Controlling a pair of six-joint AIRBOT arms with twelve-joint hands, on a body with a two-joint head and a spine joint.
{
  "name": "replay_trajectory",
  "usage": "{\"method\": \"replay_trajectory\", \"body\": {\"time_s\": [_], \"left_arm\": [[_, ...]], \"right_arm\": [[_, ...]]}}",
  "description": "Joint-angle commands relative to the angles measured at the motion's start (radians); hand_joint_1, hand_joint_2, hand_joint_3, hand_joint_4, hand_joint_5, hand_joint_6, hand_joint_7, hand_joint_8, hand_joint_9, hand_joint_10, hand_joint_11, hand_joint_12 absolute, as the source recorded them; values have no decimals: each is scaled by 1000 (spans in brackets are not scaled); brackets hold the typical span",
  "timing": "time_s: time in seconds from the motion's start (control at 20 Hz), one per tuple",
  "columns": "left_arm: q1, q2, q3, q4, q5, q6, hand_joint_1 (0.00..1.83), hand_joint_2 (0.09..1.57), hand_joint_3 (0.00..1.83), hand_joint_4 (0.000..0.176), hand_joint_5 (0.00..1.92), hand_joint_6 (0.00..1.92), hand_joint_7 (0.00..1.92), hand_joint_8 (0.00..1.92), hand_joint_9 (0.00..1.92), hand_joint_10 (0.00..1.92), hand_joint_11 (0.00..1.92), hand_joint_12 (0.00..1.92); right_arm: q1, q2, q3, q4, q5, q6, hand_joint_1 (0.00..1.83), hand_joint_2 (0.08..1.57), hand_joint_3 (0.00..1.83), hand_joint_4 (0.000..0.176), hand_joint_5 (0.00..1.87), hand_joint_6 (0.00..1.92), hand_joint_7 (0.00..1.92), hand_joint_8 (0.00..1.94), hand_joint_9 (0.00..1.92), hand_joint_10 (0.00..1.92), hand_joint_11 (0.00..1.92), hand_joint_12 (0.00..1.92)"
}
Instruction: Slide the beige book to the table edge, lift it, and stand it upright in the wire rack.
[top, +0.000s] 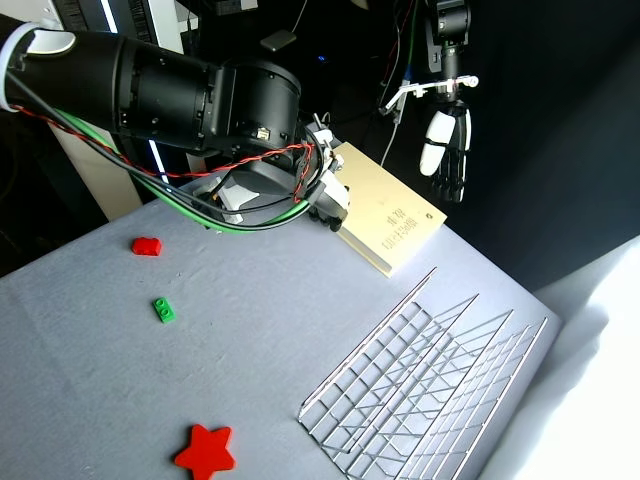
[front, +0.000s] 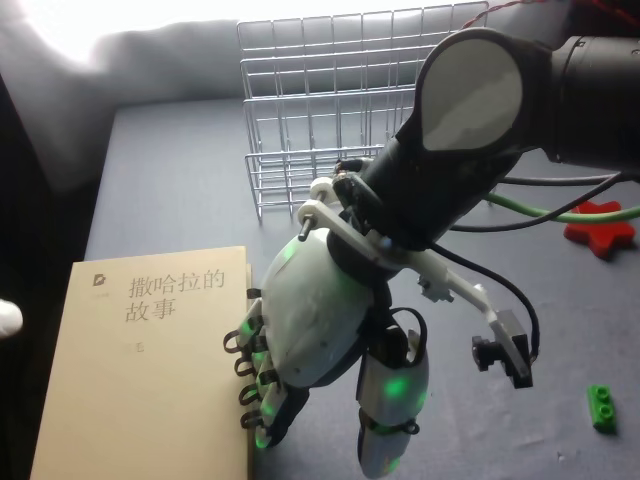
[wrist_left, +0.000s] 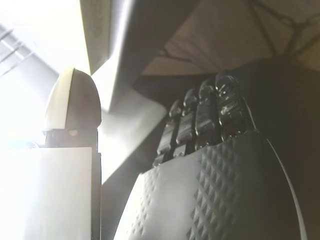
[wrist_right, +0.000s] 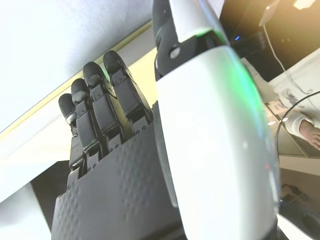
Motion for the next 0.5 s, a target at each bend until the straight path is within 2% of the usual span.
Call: {"method": "replay_trajectory", "body": {"time_s": [0.0, 0.45], "left_arm": [[5, 0, 9, -14, -88, -20, 1088, 1124, 7, 0, 0, 0, 0, 0, 0, 0, 0, 0], [27, -4, 14, 1, -110, -48, 1088, 1090, 0, 0, 0, 0, 0, 0, 0, 0, 0, 0]], "right_arm": [[8, 0, -3, 43, -23, 7, 197, 1147, 1, 0, 241, 1, 251, 0, 233, 0, 0, 646], [11, -31, -3, 43, -41, 12, 181, 1159, 1, 0, 218, 1, 242, 0, 227, 1, 0, 559]]}}
